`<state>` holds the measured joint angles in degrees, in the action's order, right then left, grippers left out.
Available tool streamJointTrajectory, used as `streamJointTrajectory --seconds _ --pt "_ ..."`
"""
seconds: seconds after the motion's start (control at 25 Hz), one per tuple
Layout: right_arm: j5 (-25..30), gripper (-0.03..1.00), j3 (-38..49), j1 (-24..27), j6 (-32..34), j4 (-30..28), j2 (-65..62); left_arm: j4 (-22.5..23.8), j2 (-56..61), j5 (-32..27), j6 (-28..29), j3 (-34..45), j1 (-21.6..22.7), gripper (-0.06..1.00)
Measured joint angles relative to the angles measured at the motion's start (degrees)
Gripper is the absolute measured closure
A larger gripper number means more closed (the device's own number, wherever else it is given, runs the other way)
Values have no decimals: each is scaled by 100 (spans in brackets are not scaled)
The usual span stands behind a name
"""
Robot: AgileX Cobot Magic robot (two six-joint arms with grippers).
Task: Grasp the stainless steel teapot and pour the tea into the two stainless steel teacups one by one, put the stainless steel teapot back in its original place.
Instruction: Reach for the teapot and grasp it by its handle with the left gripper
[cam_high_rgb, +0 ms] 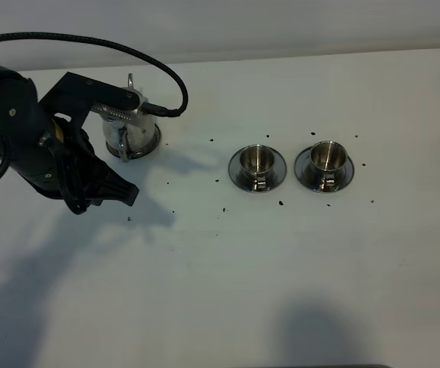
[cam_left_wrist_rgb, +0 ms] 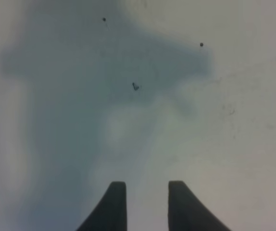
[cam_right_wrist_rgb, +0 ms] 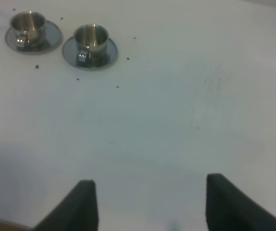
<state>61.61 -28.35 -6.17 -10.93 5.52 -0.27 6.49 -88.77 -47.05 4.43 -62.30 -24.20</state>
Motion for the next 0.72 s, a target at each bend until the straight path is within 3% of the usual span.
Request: streamJointTrajectory --seconds 0.72 --pt "0 48 0 30 2 23 -10 -27 -67 291 42 0 0 70"
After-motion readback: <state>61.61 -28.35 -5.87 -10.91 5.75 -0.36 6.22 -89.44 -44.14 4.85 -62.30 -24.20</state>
